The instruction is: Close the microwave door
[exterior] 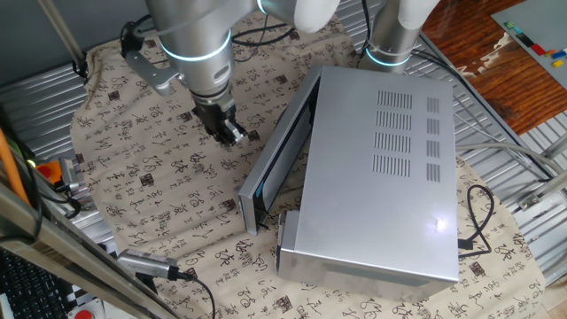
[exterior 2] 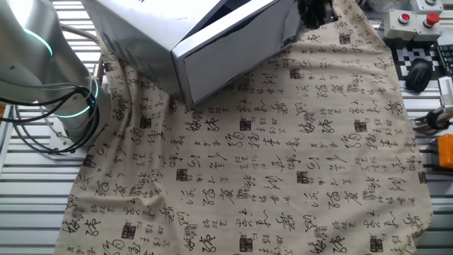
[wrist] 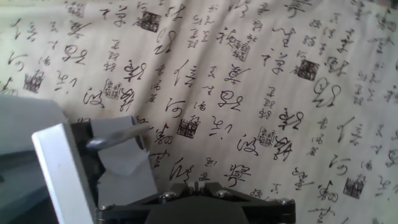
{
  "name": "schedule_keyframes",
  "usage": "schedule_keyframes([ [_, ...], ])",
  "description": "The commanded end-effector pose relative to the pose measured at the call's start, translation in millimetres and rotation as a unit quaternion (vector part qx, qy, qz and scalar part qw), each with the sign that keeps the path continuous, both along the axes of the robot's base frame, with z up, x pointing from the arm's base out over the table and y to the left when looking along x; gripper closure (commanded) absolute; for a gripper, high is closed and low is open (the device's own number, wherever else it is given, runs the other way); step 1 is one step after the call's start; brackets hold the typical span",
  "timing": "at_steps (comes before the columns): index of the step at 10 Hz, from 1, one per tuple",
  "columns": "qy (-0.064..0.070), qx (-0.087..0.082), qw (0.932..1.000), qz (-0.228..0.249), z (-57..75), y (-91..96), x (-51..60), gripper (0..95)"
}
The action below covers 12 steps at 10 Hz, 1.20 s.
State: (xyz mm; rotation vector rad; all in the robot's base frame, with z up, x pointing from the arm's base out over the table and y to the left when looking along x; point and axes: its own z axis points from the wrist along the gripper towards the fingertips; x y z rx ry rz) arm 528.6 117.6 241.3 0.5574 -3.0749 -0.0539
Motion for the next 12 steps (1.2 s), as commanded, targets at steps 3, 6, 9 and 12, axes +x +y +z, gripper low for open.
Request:
schedule_keyframes([
  [3, 0.000, 0.026, 0.9996, -0.005, 0.9, 6.2, -0.9, 95.0],
  [6, 0.002, 0.028, 0.9996, -0.005, 7.4, 22.1, -4.6, 95.0],
  [9, 0.004, 0.027, 0.9996, -0.010, 8.3, 31.6, -6.1, 95.0],
  [12, 0.004, 0.028, 0.9995, -0.013, 6.3, 37.4, -7.7, 95.0],
])
